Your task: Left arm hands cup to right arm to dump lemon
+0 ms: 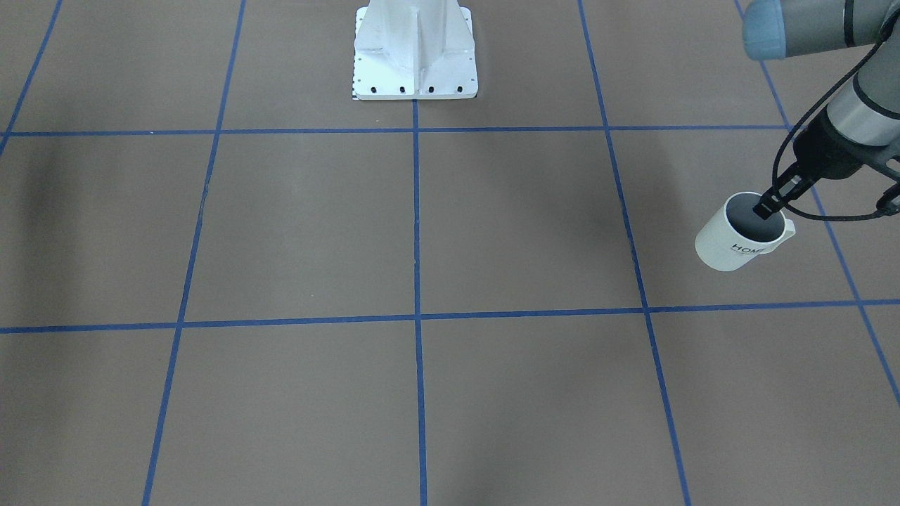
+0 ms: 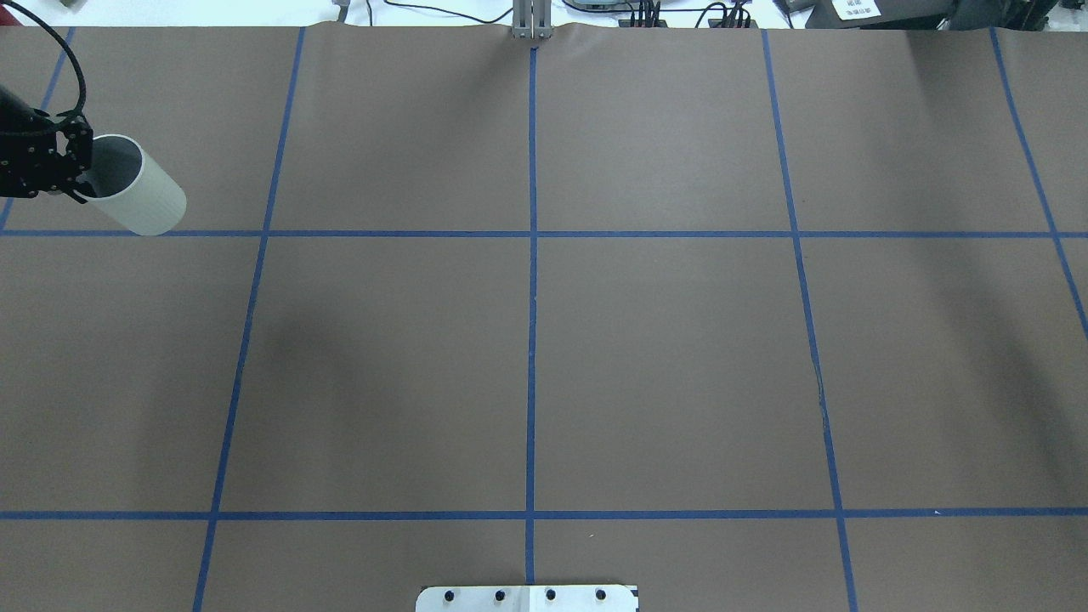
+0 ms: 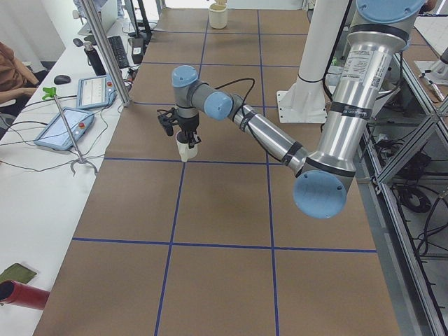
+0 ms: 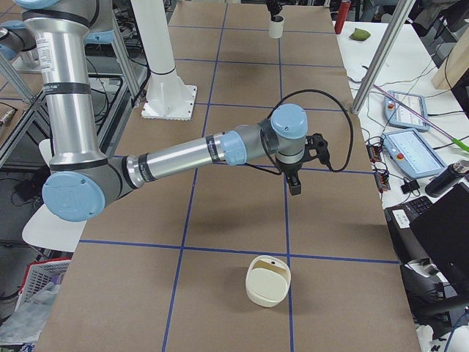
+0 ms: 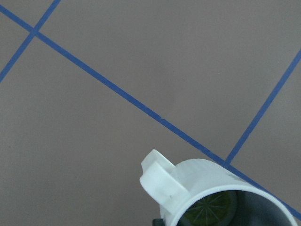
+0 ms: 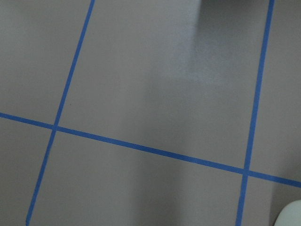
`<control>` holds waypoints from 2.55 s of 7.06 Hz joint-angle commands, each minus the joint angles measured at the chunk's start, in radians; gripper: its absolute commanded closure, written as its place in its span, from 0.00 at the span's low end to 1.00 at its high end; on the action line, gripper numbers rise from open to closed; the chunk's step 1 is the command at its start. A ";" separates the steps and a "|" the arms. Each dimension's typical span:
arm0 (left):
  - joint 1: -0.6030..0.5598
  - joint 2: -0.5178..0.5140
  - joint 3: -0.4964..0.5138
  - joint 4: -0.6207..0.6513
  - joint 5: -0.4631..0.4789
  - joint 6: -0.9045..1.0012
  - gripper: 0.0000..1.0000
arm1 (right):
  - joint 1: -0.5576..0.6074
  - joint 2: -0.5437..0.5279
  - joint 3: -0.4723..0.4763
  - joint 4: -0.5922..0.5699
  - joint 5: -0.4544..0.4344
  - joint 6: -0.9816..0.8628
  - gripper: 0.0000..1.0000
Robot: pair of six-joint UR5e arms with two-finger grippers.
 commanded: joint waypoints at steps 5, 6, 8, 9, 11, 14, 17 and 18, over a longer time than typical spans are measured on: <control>0.024 -0.468 0.126 0.443 0.003 -0.050 1.00 | -0.223 0.139 -0.025 0.447 -0.195 0.442 0.01; 0.056 -0.545 0.190 0.442 -0.002 -0.102 1.00 | -0.267 0.138 -0.027 0.539 -0.247 0.497 0.00; 0.090 -0.628 0.246 0.348 -0.010 -0.139 1.00 | -0.306 0.141 -0.030 0.644 -0.273 0.499 0.00; 0.090 -0.624 0.251 0.279 -0.067 -0.138 1.00 | -0.315 0.144 -0.030 0.683 -0.289 0.502 0.00; 0.097 -0.626 0.257 0.093 -0.094 -0.136 1.00 | -0.353 0.147 -0.035 0.762 -0.342 0.502 0.00; 0.113 -0.630 0.310 -0.122 -0.151 -0.239 1.00 | -0.496 0.144 -0.111 1.055 -0.528 0.502 0.00; 0.127 -0.676 0.384 -0.142 -0.152 -0.268 1.00 | -0.622 0.168 -0.165 1.243 -0.534 0.500 0.00; 0.149 -0.723 0.430 -0.142 -0.154 -0.261 1.00 | -0.677 0.214 -0.171 1.241 -0.537 0.497 0.00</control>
